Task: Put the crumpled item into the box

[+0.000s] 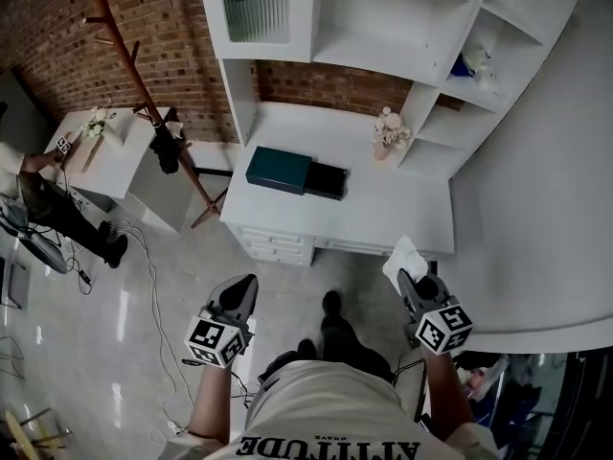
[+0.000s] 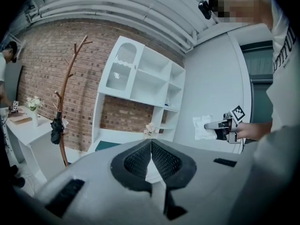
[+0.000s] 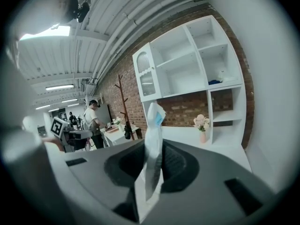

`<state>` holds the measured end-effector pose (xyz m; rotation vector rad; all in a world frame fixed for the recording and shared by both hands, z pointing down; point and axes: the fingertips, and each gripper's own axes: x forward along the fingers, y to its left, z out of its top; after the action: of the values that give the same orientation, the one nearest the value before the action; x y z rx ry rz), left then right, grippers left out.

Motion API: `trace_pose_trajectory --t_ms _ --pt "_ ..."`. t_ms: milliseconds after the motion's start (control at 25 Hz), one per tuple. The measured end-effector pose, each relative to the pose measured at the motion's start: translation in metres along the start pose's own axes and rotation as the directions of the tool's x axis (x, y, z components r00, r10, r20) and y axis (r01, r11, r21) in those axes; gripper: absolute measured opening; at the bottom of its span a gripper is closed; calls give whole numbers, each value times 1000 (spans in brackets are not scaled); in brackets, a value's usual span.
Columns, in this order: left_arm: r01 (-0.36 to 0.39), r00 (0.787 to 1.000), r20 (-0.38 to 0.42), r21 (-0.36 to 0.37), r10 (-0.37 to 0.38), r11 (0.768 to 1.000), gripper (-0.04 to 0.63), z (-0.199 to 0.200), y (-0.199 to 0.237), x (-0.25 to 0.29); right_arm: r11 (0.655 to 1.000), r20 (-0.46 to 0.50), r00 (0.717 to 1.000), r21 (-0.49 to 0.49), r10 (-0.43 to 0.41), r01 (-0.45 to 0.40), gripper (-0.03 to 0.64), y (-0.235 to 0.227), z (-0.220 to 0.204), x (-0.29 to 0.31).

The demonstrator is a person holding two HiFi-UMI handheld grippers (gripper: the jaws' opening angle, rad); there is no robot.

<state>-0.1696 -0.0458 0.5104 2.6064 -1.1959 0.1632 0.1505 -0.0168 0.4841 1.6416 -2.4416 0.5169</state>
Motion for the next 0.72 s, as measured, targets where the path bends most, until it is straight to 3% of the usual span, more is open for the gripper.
trace_pose_trajectory --t_ms 320,720 --pt "-80 997 -10 -5 80 997 26 8 24 24 996 -13 997 23 82 -82 75 -24 13 64" --pt "-160 987 -29 -4 159 987 28 23 38 94 982 -76 980 38 185 -183 75 -85 29 155"
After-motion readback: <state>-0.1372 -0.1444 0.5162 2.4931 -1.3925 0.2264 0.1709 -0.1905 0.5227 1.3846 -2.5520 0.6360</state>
